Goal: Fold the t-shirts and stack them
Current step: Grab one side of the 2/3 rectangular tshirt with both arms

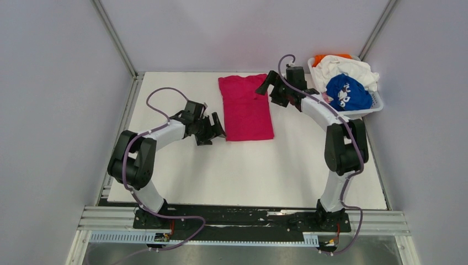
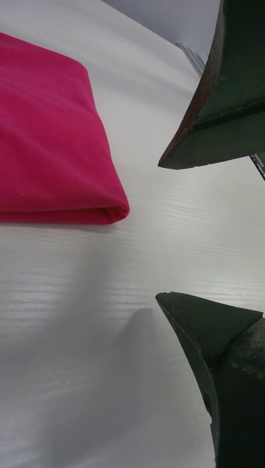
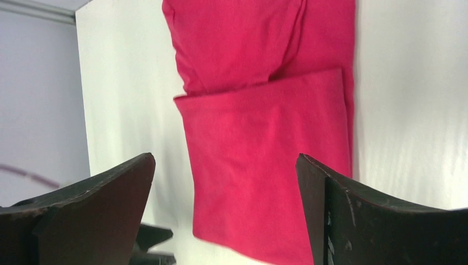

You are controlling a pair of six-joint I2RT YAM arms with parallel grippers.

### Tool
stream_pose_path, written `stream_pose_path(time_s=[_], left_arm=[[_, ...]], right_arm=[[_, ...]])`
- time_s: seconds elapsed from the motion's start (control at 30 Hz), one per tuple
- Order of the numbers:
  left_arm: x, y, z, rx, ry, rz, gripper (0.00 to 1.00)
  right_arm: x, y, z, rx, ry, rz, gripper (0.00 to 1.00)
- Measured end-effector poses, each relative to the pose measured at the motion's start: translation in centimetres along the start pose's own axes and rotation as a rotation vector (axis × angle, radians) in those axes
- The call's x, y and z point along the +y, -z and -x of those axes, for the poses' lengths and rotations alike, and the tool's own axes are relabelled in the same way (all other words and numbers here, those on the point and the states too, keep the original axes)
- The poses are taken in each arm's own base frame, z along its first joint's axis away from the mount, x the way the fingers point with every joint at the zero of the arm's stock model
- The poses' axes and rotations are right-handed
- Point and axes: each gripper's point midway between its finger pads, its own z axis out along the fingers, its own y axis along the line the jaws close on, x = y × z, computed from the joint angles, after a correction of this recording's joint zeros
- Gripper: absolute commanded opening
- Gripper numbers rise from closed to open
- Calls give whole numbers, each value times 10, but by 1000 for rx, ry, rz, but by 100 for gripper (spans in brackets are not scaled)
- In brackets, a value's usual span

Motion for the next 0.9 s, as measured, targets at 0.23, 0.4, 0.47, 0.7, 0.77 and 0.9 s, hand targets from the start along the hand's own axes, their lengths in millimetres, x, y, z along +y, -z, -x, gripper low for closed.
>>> stream_pose_path(time_s=[0.23, 0.4, 0.47, 0.7, 0.77, 0.9], left_arm=[[-7, -30, -2, 52, -4, -5, 65], [-11, -37, 0, 64, -20, -9, 59], [-12, -39, 0, 65, -28, -9, 54], [-20, -50, -2, 86, -46, -20, 37], [-22, -53, -3, 96, -51, -24, 22], [-21, -59, -7, 114, -57, -25, 0]], right_arm=[[-39, 41, -57, 77, 30, -71, 95], [-77, 45, -99, 182, 15, -165, 94], [-83, 47, -107, 201, 10, -180, 93], [-92, 49, -117, 225, 2, -203, 87], [-92, 48, -117, 225, 2, -203, 84], [-92, 48, -118, 227, 2, -204, 70]])
